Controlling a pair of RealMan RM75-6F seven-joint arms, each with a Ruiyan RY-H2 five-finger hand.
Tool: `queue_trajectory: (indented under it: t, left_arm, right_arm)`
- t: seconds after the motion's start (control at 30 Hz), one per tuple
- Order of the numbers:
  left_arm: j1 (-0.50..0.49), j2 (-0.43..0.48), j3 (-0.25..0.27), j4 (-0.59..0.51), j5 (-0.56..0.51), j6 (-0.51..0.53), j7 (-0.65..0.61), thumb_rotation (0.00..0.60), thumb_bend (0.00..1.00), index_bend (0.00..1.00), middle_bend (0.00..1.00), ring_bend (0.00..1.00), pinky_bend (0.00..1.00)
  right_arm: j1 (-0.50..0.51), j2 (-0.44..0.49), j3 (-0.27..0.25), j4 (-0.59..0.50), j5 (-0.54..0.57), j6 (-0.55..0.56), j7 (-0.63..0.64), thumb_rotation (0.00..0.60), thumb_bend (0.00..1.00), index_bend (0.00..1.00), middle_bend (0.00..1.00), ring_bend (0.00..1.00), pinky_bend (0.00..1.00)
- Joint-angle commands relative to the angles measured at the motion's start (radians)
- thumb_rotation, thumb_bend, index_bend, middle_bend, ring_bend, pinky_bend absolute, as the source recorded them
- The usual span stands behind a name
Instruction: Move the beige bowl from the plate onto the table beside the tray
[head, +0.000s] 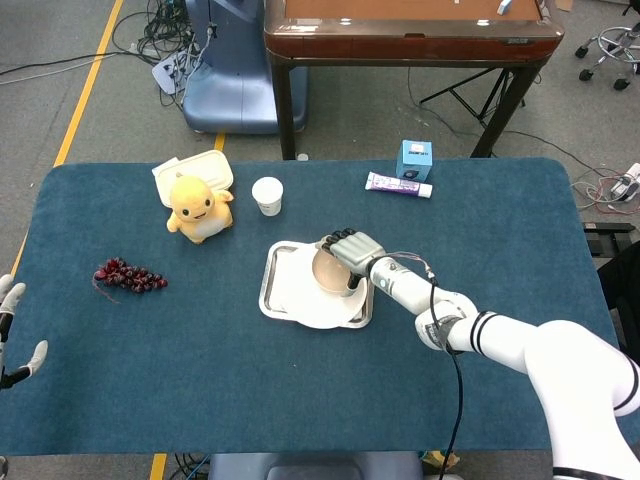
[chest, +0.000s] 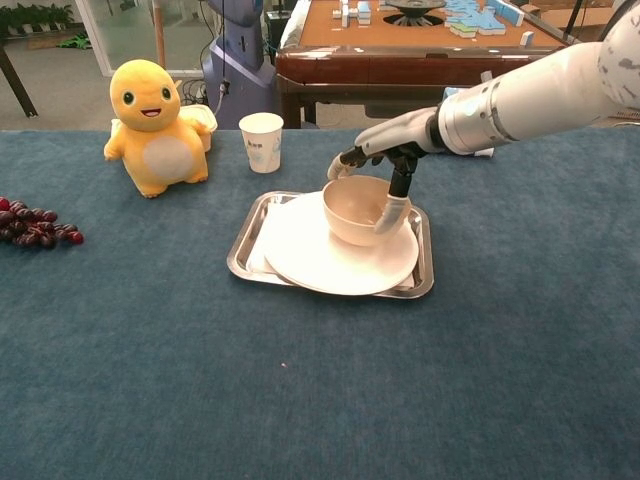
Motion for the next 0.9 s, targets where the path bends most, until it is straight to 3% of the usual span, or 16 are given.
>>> queue_trajectory:
  t: [0.03,0.4,0.57,0.9]
  left_arm:
    - [0.000,0.001,0.000,0.000,0.001,0.000,-0.001,0.600,0.32,0.00,0.00,0.00,0.00]
    - [-0.002,0.002,-0.003,-0.004,0.002,0.002,0.001,0.600,0.32,0.00,0.00,0.00,0.00]
    - [-0.004,0.004,-0.005,-0.010,0.002,0.000,0.003,0.600,0.32,0.00,0.00,0.00,0.00]
    - [0.001,-0.005,0.003,0.011,0.008,0.001,-0.010,0.600,0.32,0.00,0.00,0.00,0.00]
  right_arm:
    - [0.002,-0.003,-0.003,0.001,0.006,0.001,-0.006,0.600,0.23,0.02,0.10,0.00,0.00]
    - [0.004,-0.002,-0.002,-0.005,0.023,0.011,-0.016,0.600,0.27,0.09,0.14,0.01,0.06]
    - [0.003,-0.003,-0.006,-0.004,0.028,0.016,-0.025,0.600,0.29,0.09,0.18,0.05,0.11]
    - [0.007,0.018,0.004,-0.024,0.043,0.027,-0.034,0.600,0.29,0.11,0.21,0.07,0.14]
